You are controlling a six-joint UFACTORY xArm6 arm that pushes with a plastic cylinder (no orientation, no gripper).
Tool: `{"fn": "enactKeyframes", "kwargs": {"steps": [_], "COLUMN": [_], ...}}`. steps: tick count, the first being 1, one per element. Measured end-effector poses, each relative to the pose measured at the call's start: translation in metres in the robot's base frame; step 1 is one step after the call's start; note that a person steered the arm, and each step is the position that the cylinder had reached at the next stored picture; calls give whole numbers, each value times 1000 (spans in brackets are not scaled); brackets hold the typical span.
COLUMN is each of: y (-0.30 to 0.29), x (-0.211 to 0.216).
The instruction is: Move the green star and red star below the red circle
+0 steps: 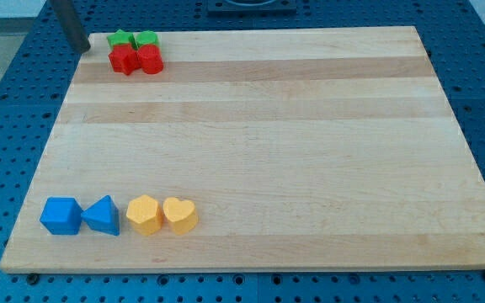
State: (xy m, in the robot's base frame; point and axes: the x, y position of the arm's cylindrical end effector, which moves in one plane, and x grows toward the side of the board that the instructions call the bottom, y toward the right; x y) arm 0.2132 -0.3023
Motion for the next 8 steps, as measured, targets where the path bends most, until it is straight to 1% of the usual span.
{"fn": "enactKeyframes", "kwargs": {"steps": [1,3,5,8], "y": [10,51,71,80], "x": [-21,-20,5,56]}}
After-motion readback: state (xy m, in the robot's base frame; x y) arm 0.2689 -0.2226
